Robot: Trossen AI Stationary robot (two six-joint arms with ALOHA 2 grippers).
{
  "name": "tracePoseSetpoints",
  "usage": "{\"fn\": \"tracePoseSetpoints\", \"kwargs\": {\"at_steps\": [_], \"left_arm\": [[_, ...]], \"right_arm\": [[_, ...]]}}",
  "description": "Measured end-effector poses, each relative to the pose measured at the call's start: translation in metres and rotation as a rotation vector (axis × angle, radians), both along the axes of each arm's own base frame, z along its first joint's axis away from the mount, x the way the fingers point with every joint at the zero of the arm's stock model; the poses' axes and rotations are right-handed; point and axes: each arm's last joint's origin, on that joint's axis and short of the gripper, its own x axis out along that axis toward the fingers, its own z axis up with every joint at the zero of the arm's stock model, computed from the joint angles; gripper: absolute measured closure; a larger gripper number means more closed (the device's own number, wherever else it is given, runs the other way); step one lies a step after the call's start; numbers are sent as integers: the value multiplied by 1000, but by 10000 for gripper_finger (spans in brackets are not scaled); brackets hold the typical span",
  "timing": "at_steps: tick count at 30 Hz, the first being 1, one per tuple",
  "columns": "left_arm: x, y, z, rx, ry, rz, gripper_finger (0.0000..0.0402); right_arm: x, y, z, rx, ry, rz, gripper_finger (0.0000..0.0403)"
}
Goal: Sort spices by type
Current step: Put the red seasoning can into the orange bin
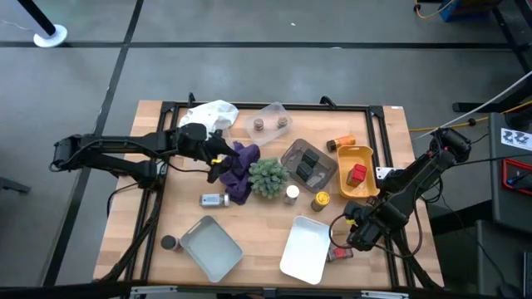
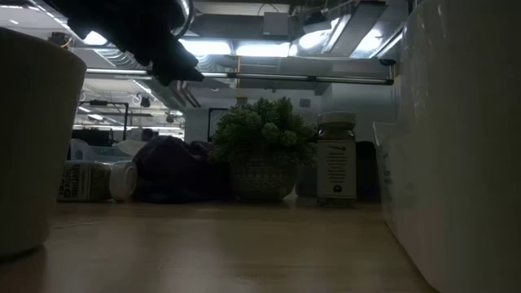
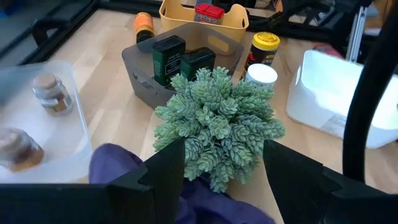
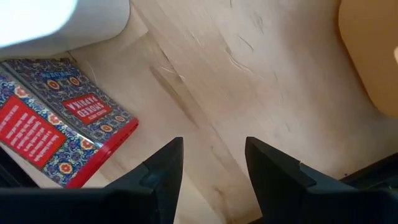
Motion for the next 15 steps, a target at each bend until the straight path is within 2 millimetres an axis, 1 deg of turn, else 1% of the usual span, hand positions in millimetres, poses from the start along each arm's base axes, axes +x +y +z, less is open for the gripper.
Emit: {"fn": "tracePoseSetpoints", "kwargs": {"at_steps": [4,8,12,13,15], "left_arm": [[-1,0,3,73,-17,-35,202],[-10,-2,12,109,-63,-44,202],[-26,-5,21,145,-96,-26,202],[-31,-5,20,157,-114,-9,202],[-43,-6,12,166,-146,37,202]], "right_arm": [[0,0,0,-1,1,0,228],[-1,0,0,14,21,1,228],[-2,0,0,24,38,3,228],[-2,0,0,21,39,3,228],[-2,0,0,14,42,2,228]]}}
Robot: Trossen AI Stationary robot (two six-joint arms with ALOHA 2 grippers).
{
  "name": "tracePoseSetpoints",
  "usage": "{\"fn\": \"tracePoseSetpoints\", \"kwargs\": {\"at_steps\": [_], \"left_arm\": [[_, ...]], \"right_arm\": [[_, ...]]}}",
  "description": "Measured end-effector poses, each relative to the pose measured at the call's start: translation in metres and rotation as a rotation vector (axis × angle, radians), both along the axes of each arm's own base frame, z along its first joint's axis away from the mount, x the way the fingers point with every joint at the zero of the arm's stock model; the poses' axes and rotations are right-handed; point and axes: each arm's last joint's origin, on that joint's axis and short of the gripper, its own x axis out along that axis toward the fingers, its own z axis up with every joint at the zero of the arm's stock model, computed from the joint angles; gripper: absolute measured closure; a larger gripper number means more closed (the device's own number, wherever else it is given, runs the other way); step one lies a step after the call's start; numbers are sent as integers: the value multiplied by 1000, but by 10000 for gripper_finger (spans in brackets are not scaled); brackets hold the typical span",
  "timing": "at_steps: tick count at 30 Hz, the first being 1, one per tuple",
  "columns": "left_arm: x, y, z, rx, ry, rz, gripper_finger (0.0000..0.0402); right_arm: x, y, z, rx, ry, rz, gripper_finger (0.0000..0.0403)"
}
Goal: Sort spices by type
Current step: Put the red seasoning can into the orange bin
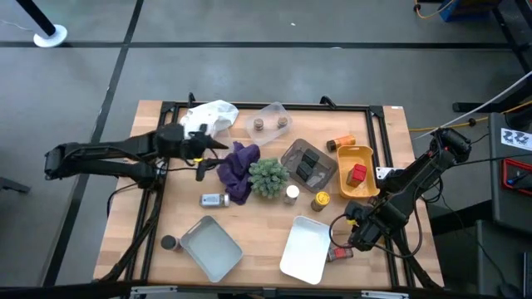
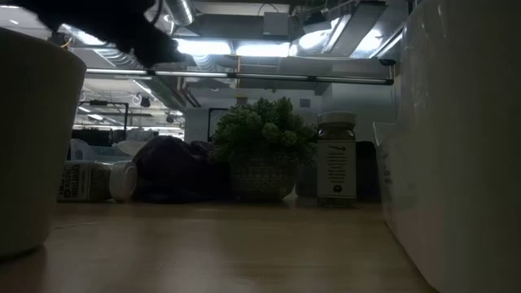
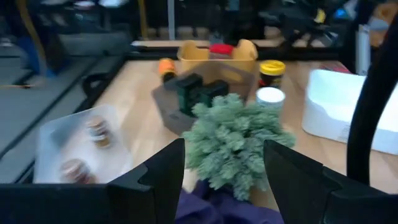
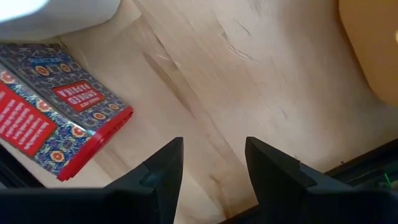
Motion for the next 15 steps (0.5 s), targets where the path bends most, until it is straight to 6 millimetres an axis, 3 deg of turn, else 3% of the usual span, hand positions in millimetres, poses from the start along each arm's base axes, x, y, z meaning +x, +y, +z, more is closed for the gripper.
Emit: {"fn": "tracePoseSetpoints", "kwargs": {"at_steps": [9,15], "left_arm": [[-49,-9,-30,27,-172,73,202],[-70,-12,-49,53,-271,111,202]], "right_arm": [[0,0,0,6,6,0,228],[0,0,0,6,5,0,228]]}}
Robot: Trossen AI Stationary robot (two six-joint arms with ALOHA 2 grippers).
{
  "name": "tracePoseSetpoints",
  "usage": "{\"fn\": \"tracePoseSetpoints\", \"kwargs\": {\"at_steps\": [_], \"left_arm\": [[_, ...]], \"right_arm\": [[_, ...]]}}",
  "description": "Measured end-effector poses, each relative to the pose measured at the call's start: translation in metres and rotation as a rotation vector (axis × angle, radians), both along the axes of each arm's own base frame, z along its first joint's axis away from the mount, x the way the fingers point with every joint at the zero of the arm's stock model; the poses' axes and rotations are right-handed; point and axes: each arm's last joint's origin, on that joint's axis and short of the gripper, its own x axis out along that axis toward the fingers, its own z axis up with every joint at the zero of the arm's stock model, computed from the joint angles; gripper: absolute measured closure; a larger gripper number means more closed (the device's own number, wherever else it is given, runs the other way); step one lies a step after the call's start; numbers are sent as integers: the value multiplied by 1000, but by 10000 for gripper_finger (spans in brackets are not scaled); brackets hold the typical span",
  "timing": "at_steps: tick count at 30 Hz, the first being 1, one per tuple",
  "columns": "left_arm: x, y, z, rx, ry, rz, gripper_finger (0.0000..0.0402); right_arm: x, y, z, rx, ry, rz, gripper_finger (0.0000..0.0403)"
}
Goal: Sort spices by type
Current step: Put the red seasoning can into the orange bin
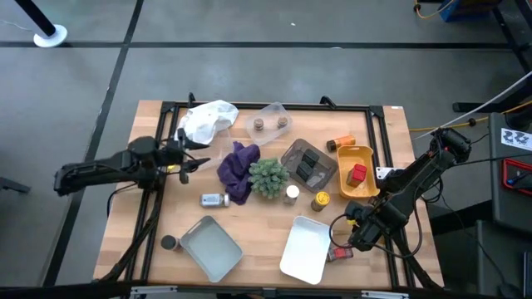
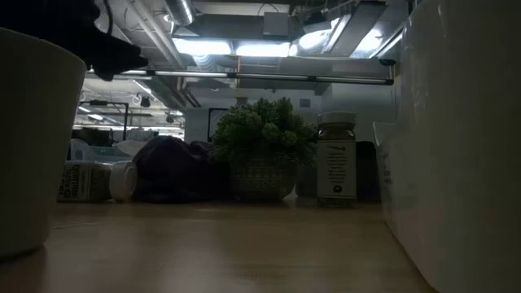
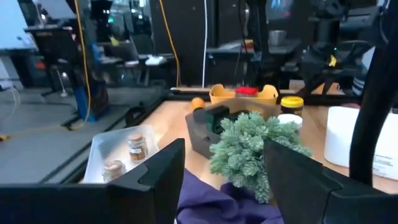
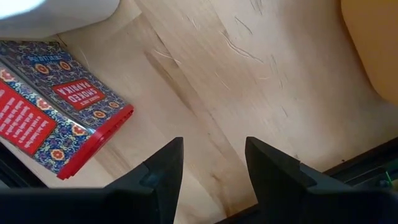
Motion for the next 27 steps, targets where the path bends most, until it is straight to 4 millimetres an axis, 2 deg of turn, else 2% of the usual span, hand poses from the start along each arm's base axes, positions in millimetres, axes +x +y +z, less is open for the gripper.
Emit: {"fn": "tracePoseSetpoints", "kwargs": {"at_steps": [10,18,27], "left_arm": [[-13,-2,-17,33,-29,15,202],[-12,-2,-24,-80,3,24,202],[-14,-2,-40,-150,160,35,202]], "right_arm": [[0,0,0,1,-1,0,228],[0,0,0,-4,-5,-1,228],[0,0,0,-5,-6,-1,228]]}}
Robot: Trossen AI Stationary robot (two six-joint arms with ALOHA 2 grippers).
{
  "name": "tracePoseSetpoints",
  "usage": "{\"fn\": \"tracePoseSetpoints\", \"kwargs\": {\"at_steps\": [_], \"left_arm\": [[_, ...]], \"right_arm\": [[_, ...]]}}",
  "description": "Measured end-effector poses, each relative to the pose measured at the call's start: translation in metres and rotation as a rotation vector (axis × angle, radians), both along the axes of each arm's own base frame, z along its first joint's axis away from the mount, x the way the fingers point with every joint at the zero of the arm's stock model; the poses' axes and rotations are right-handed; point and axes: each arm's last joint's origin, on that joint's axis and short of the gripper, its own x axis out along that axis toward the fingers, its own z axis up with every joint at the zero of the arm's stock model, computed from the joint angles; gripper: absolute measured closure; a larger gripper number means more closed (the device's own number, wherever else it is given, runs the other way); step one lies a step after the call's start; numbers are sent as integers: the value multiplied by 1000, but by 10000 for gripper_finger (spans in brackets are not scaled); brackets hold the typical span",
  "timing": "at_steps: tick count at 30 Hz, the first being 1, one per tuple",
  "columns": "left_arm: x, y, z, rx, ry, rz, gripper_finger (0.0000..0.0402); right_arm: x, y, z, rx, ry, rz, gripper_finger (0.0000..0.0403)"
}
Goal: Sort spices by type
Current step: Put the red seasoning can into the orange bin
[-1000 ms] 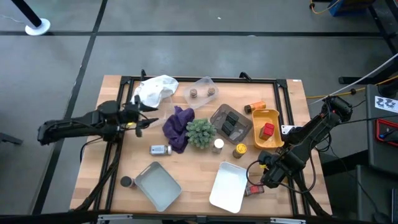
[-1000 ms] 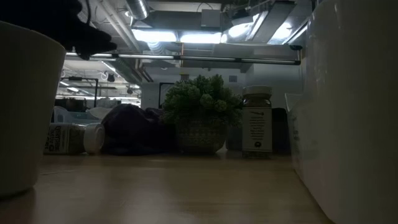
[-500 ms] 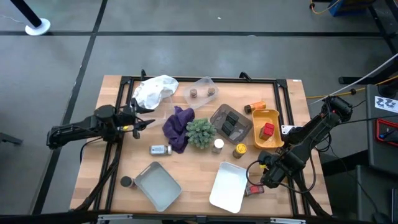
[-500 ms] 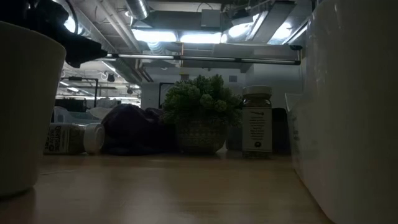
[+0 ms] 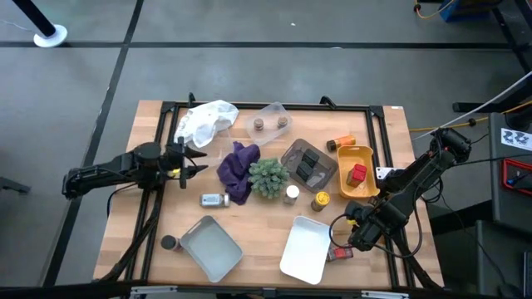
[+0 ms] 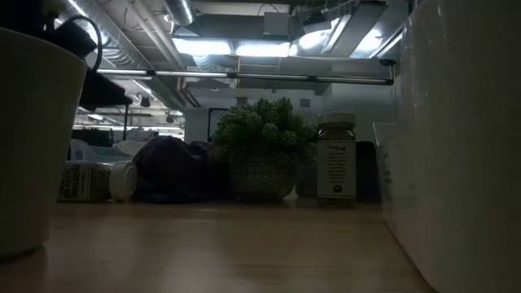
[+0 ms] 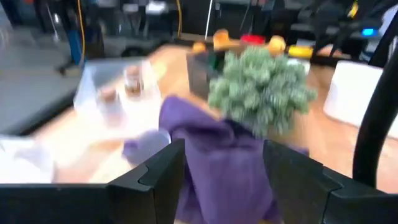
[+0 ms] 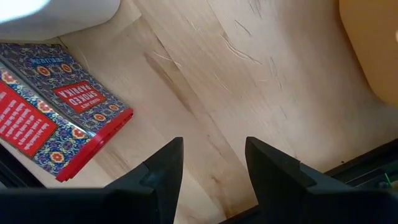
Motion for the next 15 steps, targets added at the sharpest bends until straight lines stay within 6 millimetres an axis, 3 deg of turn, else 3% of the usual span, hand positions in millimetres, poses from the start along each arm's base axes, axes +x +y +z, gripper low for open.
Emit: {"fn": "tracePoseSetpoints", "kwargs": {"at_steps": [5,15], "left_arm": [[-2,0,-8,-109,62,26,202],[-2,0,-8,-113,62,28,202]], "right_arm": [[0,0,0,0,0,0,228],[0,0,0,0,0,0,228]]}}
